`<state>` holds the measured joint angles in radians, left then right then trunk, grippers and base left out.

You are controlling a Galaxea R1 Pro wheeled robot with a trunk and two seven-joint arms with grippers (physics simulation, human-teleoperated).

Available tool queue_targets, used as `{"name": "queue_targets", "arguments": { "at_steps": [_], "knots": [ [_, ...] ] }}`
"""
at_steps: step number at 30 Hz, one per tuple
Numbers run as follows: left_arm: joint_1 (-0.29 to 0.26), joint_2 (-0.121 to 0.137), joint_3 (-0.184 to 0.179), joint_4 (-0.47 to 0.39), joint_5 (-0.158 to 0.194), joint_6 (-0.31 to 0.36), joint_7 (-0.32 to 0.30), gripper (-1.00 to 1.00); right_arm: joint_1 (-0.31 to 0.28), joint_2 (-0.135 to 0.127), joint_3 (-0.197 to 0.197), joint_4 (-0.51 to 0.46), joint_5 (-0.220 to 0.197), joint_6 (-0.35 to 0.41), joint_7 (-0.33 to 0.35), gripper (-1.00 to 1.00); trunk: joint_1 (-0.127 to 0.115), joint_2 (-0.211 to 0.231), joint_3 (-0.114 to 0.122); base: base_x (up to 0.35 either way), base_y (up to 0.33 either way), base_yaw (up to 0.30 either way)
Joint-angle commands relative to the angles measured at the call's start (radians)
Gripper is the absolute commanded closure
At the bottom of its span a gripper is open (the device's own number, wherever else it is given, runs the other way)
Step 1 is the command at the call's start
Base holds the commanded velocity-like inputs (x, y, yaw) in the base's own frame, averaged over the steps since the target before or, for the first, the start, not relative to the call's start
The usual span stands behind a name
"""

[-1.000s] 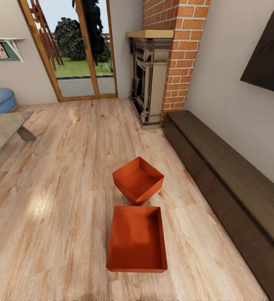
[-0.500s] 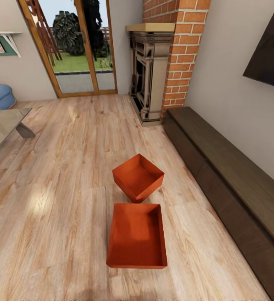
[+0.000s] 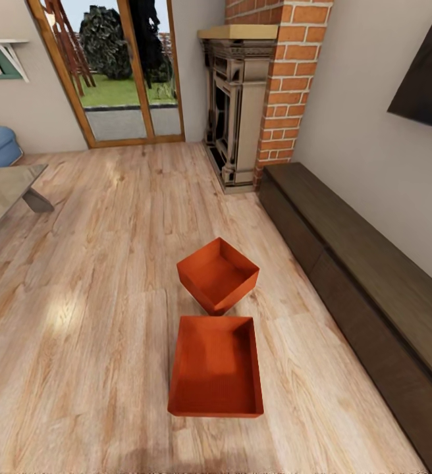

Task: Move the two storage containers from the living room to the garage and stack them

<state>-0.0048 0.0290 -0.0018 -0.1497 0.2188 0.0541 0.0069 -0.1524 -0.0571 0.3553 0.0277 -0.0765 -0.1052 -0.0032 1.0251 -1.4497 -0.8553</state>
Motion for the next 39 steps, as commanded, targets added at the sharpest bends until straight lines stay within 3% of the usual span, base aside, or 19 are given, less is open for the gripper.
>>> {"name": "queue_targets", "arguments": {
  "at_steps": [1,39],
  "knots": [
    [0.000,0.000,-0.001,-0.002,0.007,0.005,0.001,-1.00,-0.001,0.000,0.008,0.003,-0.008,-0.006,0.000,-1.00,0.000,0.000,-0.002,0.000,0.000,0.000],
    [0.000,0.000,-0.001,-0.002,0.007,0.006,0.001,-1.00,-0.001,-0.001,0.007,0.003,-0.006,-0.005,0.002,-1.00,0.000,0.000,-0.064,0.000,0.000,0.000]
  ]
}}
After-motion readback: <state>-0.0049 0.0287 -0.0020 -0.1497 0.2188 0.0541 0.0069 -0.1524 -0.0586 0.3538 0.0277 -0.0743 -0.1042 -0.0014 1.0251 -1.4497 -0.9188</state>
